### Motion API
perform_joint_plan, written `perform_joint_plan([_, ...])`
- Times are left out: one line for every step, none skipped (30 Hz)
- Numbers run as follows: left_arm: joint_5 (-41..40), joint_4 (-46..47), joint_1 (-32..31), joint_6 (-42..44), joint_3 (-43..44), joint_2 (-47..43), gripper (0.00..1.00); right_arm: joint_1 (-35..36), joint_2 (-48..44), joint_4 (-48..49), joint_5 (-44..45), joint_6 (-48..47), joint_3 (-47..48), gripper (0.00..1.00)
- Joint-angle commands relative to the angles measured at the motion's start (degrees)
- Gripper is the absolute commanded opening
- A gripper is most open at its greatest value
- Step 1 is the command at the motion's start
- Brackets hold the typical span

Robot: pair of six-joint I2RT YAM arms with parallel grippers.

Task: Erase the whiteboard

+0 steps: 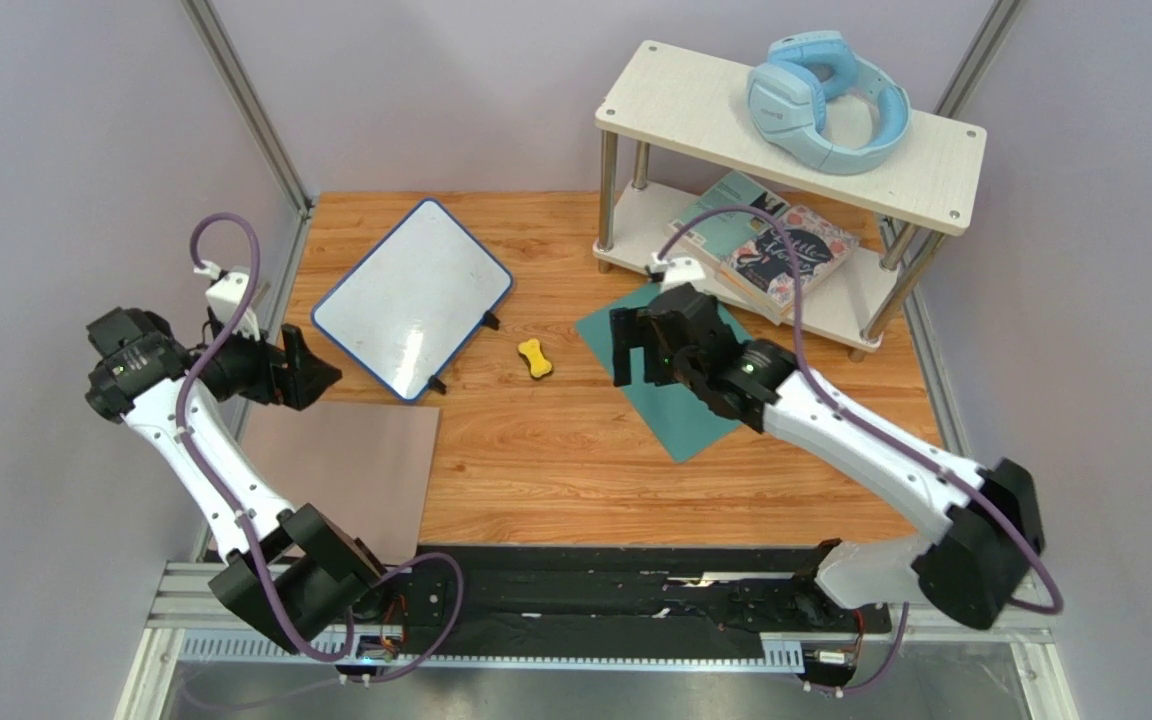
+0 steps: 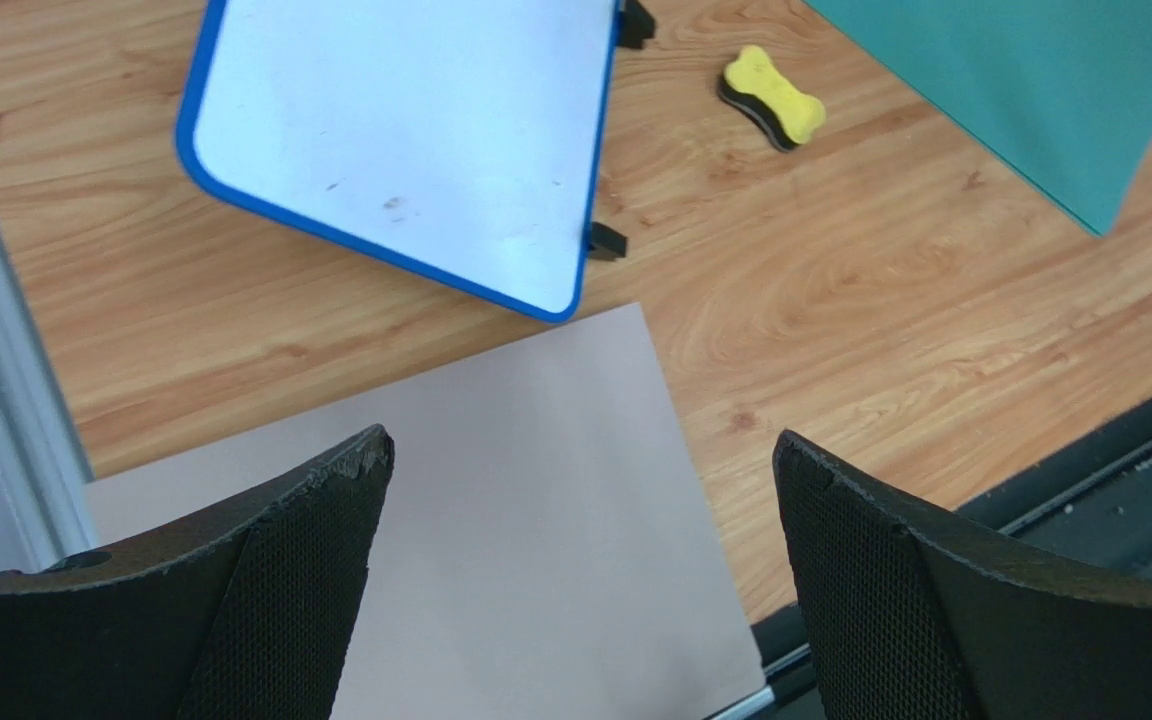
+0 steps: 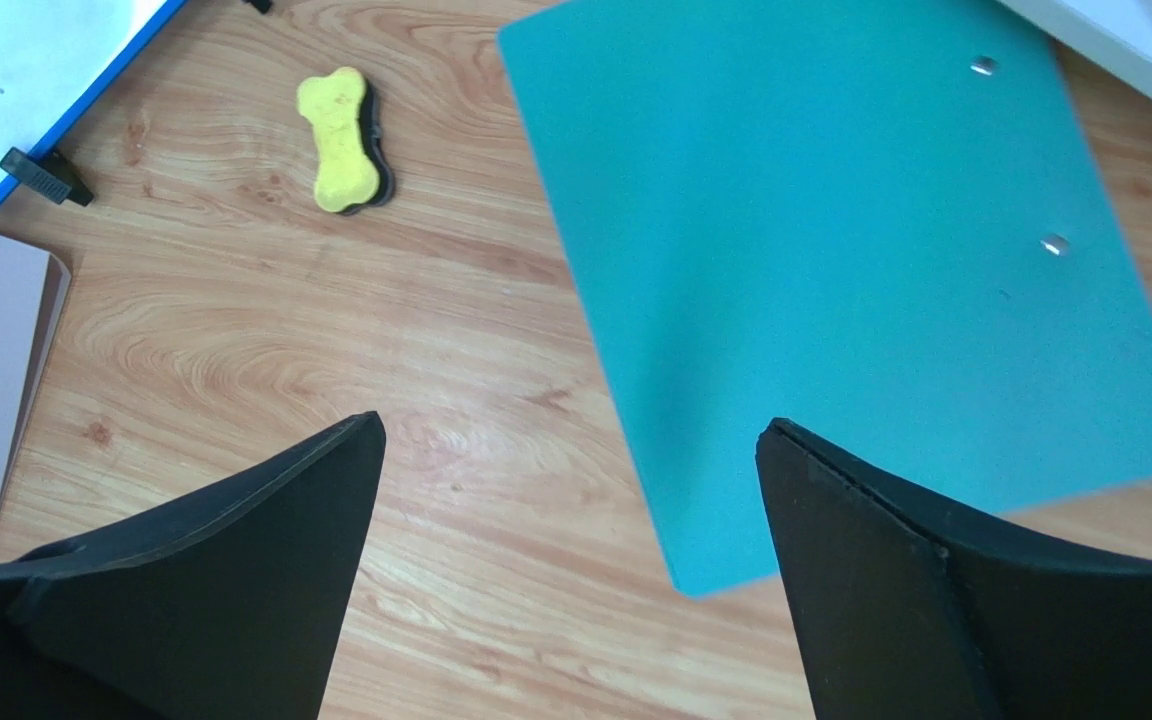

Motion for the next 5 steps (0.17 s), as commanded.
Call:
perform_joint_plan([0.54, -6.11, -5.85, 2.38, 3.93, -0.75, 0.99, -0.41, -10.6, -3.94, 7.63, 3.83, -5.02, 1.0])
perform_joint_plan([0.1, -6.02, -7.53, 0.89, 4.02, -0.93, 0.99, -0.41, -12.2, -4.38, 8.68, 4.54, -7.46, 1.0])
perform_joint_plan([-1.04, -5.84, -9.64, -0.17, 4.11, -1.02, 0.99, -0.59, -13.69, -4.56, 9.48, 4.89, -8.62, 1.0])
perform_joint_plan([-1.66, -4.36, -13.4, -1.31, 3.85, -1.11, 0.99, -0.76, -16.4, -4.39, 9.66, 5.16, -9.67, 1.0])
perform_joint_plan([-2.62, -3.22, -15.79, -4.72, 3.58, -1.28, 0.99, -1.29, -17.47, -4.56, 9.66, 5.6, -10.73, 1.0])
